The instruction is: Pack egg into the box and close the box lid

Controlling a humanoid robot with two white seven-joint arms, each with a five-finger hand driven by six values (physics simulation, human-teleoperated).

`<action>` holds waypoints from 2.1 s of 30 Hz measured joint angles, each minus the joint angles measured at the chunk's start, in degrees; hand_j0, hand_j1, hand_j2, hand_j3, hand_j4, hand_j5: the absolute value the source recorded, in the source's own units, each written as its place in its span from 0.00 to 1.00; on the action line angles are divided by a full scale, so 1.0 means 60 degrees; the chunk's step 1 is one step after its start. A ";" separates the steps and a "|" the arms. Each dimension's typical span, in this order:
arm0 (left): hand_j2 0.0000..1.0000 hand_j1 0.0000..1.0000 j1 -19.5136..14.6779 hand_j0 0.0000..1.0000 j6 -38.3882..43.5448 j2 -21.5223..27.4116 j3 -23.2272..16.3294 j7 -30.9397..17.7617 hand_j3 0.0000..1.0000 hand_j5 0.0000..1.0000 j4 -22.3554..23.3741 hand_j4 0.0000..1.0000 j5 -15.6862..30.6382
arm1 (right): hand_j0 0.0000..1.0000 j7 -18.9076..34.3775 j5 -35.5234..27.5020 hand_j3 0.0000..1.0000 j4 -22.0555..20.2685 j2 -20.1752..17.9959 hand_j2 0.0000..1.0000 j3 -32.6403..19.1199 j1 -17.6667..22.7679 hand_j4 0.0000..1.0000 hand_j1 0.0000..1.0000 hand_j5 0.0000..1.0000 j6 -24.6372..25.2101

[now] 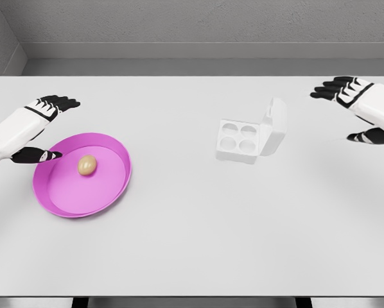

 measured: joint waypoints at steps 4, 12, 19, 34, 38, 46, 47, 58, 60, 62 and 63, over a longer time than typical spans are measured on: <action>1.00 1.00 0.0015 1.00 0.0000 0.0017 -0.0006 -0.0002 1.00 1.00 0.0003 1.00 -0.0022 | 1.00 0.0009 0.0007 1.00 -0.0016 -0.0101 1.00 -0.0040 0.0015 1.00 1.00 1.00 -0.0002; 1.00 1.00 -0.2019 1.00 0.0005 0.0305 -0.0413 -0.1502 1.00 1.00 -0.0172 1.00 -0.0193 | 1.00 -0.0002 -0.0016 1.00 0.0062 -0.0852 1.00 0.0028 0.0060 1.00 1.00 1.00 -0.0002; 1.00 1.00 -0.3340 1.00 -0.0011 0.2269 -0.3707 -0.3055 1.00 1.00 -0.0175 1.00 0.2438 | 1.00 -0.0005 -0.0015 1.00 0.0249 -0.0994 1.00 0.0172 0.0117 1.00 1.00 1.00 -0.0002; 1.00 1.00 -0.3193 1.00 0.1345 0.2626 -0.4731 -0.3340 1.00 1.00 0.0150 1.00 0.4730 | 1.00 0.0012 0.0048 1.00 0.0227 -0.1054 1.00 0.0609 0.0044 1.00 1.00 1.00 -0.0002; 0.97 0.97 -0.3193 0.97 0.1829 0.2624 -0.4828 -0.3341 0.97 0.97 0.0165 0.97 0.4210 | 1.00 0.0020 0.0047 1.00 0.0224 -0.1051 1.00 0.0628 0.0029 1.00 1.00 1.00 -0.0002; 0.79 0.79 -0.3223 0.79 0.1980 0.2567 -0.4962 -0.3341 0.79 0.79 0.0058 0.79 0.2862 | 1.00 0.0048 0.0064 1.00 0.0222 -0.1031 1.00 0.0645 0.0015 1.00 1.00 1.00 -0.0002; 0.79 0.79 -0.3252 0.79 0.1983 0.2554 -0.4966 -0.3341 0.79 0.79 0.0058 0.79 0.2704 | 1.00 0.0066 0.0068 1.00 0.0222 -0.1026 1.00 0.0646 0.0000 1.00 1.00 1.00 -0.0002; 0.80 0.80 -0.3252 0.80 0.1991 0.2279 -0.5050 -0.3341 0.80 0.80 0.0118 0.80 0.1313 | 1.00 0.0538 0.0053 1.00 0.0223 -0.0925 1.00 0.0654 -0.0015 1.00 1.00 1.00 -0.0004; 0.80 0.80 -0.3252 0.80 0.1991 0.2206 -0.5049 -0.3341 0.80 0.80 0.0125 0.80 0.1140 | 1.00 0.0542 0.0054 1.00 0.0223 -0.0882 1.00 0.0682 0.0000 1.00 1.00 1.00 -0.0005; 0.80 0.80 -0.3237 0.80 0.1991 0.2144 -0.5053 -0.3341 0.80 0.80 0.0128 0.80 0.1038 | 1.00 0.0547 0.0056 1.00 0.0223 -0.0854 1.00 0.0702 -0.0015 1.00 1.00 1.00 -0.0005; 0.80 0.80 -0.3237 0.80 0.1991 0.2110 -0.5054 -0.3341 0.80 0.80 0.0129 0.80 0.1006 | 1.00 0.0549 0.0059 1.00 0.0227 -0.0831 1.00 0.0709 -0.0014 1.00 1.00 1.00 -0.0005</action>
